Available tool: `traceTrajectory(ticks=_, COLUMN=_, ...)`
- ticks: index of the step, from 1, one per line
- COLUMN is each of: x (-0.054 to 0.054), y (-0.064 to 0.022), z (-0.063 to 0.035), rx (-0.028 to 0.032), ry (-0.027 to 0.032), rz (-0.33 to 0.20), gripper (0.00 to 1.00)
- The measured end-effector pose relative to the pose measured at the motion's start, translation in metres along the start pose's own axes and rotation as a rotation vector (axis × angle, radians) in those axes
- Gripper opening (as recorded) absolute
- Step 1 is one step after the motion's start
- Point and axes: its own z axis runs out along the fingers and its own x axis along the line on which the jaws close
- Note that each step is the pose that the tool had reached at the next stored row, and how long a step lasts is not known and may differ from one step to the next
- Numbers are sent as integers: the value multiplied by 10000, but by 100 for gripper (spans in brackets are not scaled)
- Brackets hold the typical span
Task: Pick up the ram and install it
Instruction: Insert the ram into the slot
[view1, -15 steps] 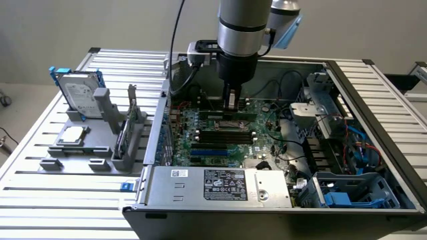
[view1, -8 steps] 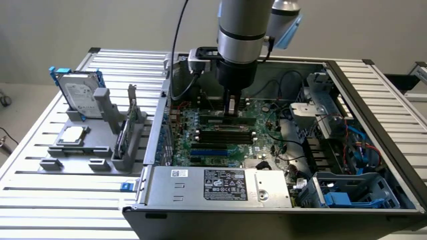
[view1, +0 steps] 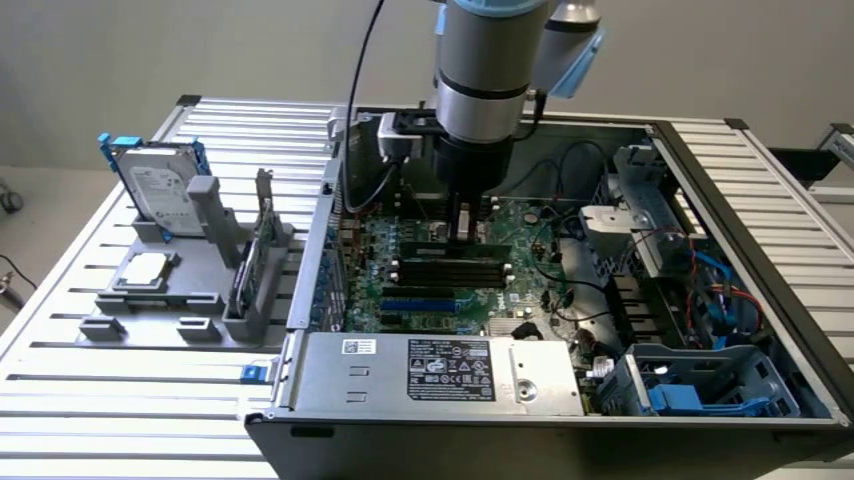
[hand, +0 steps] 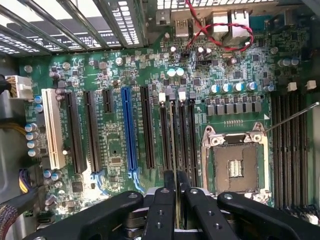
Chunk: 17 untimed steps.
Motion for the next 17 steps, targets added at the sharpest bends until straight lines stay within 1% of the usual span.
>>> traceTrajectory(ticks=12, x=29, y=-21, z=218, rx=0, ry=1, rz=-35, gripper=14)
traceTrajectory(ticks=13, x=31, y=-21, z=231, rx=-1, ry=0, rz=-37, gripper=14)
traceTrajectory(ticks=17, x=32, y=-21, z=233, rx=-2, ry=2, rz=-37, gripper=14)
